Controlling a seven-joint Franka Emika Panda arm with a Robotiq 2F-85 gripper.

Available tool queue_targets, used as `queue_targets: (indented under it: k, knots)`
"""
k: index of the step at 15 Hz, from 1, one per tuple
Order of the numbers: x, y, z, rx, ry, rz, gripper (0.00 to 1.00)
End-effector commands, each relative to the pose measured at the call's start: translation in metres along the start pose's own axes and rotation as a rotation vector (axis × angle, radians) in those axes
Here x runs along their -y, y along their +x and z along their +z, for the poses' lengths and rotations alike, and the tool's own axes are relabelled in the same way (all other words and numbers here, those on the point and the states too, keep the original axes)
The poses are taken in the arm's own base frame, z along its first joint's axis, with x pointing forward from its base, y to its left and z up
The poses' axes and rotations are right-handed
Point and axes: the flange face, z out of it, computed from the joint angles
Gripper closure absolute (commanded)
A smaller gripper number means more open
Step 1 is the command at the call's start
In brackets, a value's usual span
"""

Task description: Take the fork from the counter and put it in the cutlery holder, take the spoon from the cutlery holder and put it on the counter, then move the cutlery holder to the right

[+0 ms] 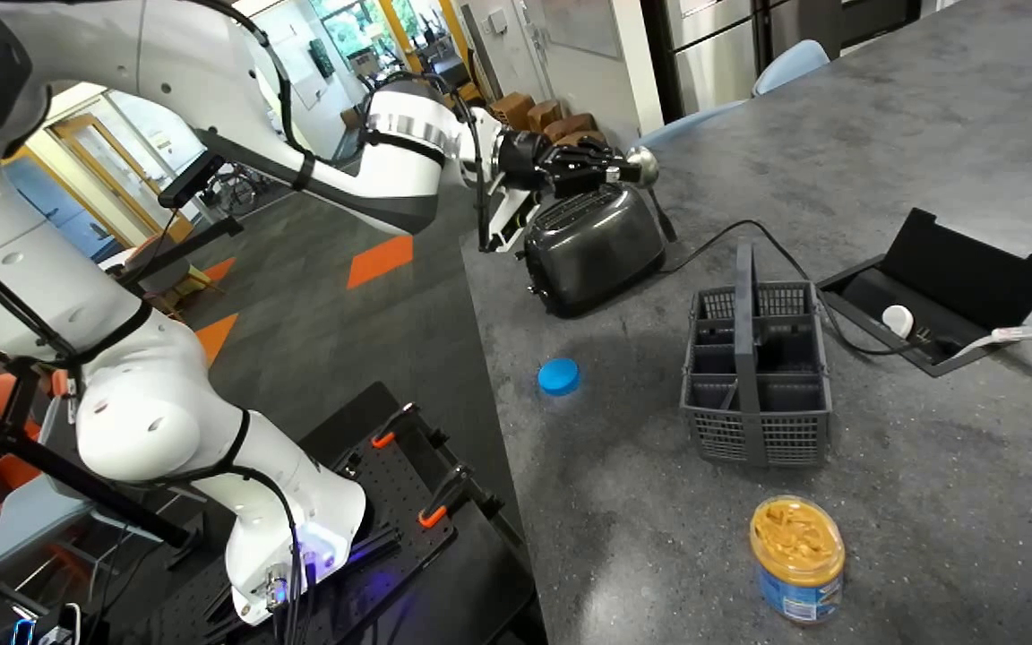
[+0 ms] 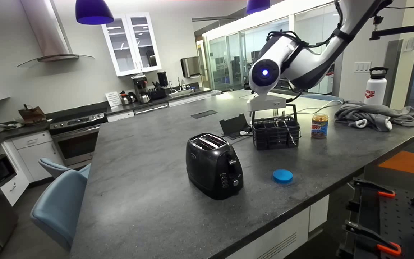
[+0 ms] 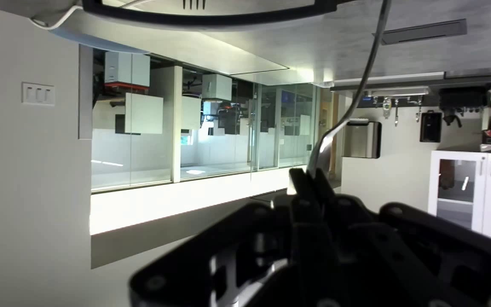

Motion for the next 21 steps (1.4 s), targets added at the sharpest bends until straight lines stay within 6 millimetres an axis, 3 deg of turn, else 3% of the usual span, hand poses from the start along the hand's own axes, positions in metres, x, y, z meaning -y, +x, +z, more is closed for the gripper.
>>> queue_targets:
  k: [1, 5, 11, 12, 17, 21]
  knots:
    - [-0.023, 0.012, -0.026, 0.061, 0.105, 0.073, 0.99]
    - [-0.048, 0.006, -0.031, 0.178, 0.165, 0.178, 0.99]
    - [-0.092, -0.023, -0.023, 0.313, 0.241, 0.352, 0.99]
    - [-0.095, 0.001, -0.031, 0.335, 0.245, 0.375, 0.99]
    - [-0.121, 0.006, -0.020, 0.438, 0.209, 0.481, 0.99]
    - [-0.134, -0.003, -0.009, 0.493, 0.170, 0.522, 0.99]
